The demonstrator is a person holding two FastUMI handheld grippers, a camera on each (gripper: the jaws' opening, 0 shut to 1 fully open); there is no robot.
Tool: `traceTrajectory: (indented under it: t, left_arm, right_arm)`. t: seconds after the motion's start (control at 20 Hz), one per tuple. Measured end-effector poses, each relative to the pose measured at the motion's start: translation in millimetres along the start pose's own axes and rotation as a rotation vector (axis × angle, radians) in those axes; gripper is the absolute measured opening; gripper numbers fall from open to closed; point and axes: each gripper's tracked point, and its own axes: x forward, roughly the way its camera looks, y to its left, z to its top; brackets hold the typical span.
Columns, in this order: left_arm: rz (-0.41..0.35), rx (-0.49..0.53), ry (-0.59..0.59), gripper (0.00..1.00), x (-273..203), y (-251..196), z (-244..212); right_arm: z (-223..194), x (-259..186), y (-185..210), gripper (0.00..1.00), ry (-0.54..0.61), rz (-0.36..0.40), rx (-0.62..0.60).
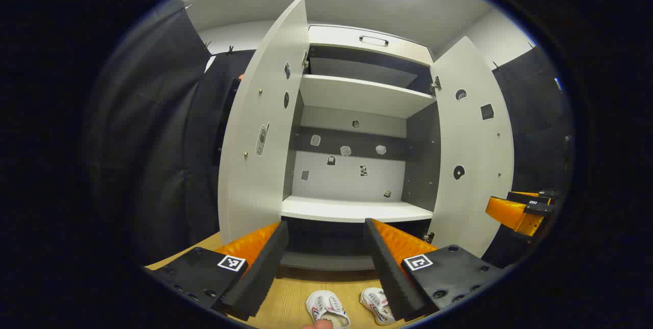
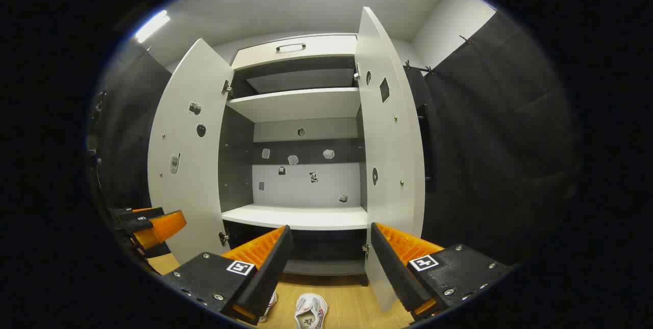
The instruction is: Grab one shoe with the right hand and put it into the shoe cabinet, grab the other shoe with the left hand and put it into the shoe cabinet; then close the right door with the right hand and the left door with the left hand.
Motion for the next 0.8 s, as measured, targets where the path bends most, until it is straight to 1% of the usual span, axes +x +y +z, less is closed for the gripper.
traceTrajectory:
  t: [0.05, 0.1, 0.15, 0.8]
  left_arm:
    - [0.001, 0.000, -0.001, 0.96, -0.4, 1.0, 0.0]
    - [0.001, 0.000, 0.000, 0.94, -0.9, 1.3, -0.6]
    - [0.002, 0.001, 0.000, 0.96, -0.8, 1.8, -0.4]
    - [0.007, 0.001, 0.001, 0.96, 1.1, 3.7, -0.5]
  right_arm:
    - [0.1, -0.1, 0.3, 0.94, 0.001, 0.001, -0.001]
    - [-0.1, 0.4, 0.5, 0.94, 0.001, 0.000, -0.003]
    - [0.0, 0.0, 1.2, 0.94, 0.000, 0.002, -0.005]
    - [1.4, 3.4, 3.0, 0.94, -0.002, 0.003, -0.015]
